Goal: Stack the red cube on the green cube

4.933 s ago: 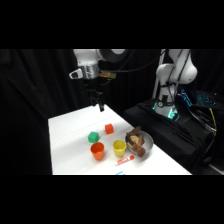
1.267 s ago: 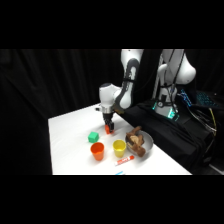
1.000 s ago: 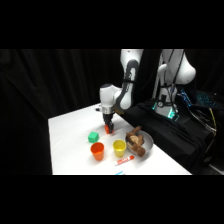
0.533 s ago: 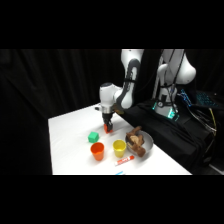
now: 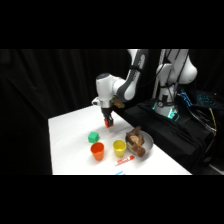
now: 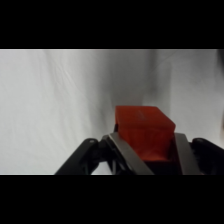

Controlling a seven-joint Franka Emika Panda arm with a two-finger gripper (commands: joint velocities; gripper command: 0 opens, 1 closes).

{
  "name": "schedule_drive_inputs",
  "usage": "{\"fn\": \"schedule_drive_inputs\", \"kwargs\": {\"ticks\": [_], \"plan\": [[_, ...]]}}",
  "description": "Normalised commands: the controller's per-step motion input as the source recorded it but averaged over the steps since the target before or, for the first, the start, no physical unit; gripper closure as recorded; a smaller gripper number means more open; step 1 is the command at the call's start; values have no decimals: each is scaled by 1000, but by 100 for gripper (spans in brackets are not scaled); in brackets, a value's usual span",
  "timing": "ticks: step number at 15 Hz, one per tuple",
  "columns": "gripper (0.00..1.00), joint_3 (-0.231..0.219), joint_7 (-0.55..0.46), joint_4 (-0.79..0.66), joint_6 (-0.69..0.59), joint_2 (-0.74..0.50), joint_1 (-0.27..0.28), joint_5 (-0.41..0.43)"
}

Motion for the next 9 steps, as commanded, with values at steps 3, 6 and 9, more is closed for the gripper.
{"fn": "schedule_drive_inputs", "kwargs": {"ticks": [3,6,9], "plan": [[74,26,69,241,-290,-119,-6,-94],[74,66,-38,311,-180,28,-64,28],[74,97,-89,323,-149,98,-77,101]]}}
